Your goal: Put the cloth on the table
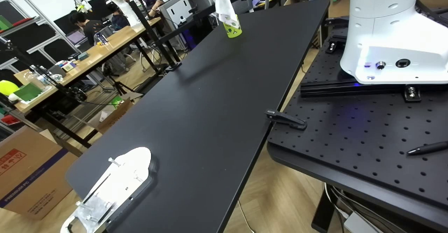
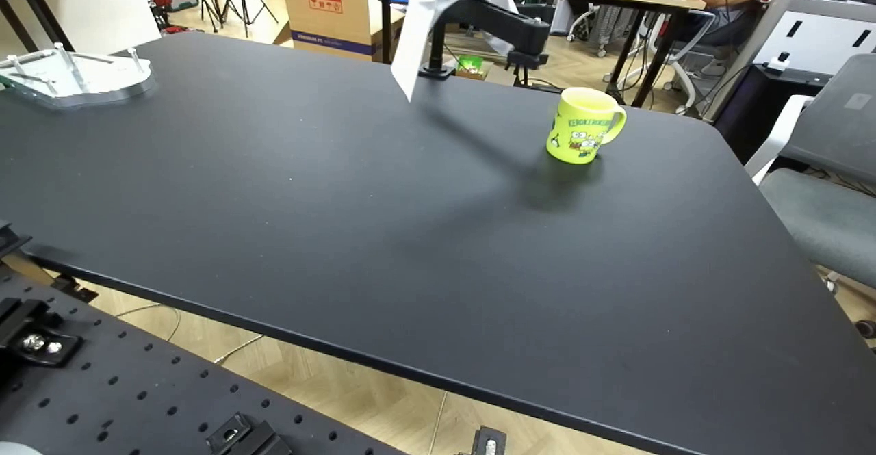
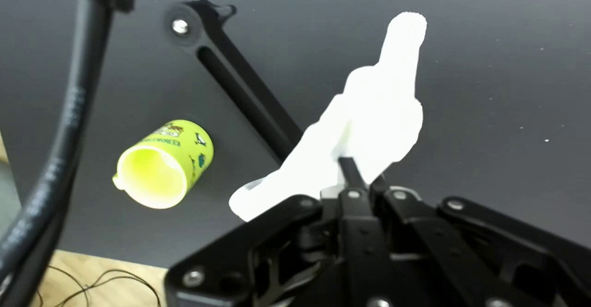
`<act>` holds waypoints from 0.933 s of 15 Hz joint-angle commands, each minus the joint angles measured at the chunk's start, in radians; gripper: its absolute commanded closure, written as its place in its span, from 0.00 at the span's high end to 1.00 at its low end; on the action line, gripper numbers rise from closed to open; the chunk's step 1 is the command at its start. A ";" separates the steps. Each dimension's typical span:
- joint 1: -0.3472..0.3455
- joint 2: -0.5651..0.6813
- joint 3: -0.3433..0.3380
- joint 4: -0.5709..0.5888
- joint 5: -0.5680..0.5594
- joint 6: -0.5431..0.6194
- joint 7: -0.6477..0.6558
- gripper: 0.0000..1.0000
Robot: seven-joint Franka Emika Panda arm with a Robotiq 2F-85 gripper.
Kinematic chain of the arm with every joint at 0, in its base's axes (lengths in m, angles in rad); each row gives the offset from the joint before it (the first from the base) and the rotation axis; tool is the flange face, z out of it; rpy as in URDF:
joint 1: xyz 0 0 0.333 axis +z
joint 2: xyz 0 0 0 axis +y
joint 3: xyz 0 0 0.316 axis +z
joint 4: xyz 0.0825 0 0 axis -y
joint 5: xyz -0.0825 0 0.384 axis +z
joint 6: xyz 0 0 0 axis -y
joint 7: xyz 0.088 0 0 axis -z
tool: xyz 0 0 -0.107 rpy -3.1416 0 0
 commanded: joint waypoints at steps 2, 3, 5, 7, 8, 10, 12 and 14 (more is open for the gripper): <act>0.077 -0.005 0.075 0.018 -0.022 -0.038 0.014 0.01; 0.091 0.010 0.089 0.024 -0.025 -0.035 0.019 0.01; 0.112 0.050 0.110 0.032 -0.038 -0.022 0.019 0.01; 0.126 0.093 0.125 0.040 -0.053 -0.009 0.019 0.01; 0.133 0.120 0.131 0.045 -0.073 -0.004 0.022 0.01; 0.143 0.169 0.139 0.052 -0.118 0.014 0.024 0.01; 0.154 0.219 0.143 0.062 -0.169 0.028 0.030 0.01; 0.170 0.261 0.146 0.068 -0.220 0.054 0.035 0.01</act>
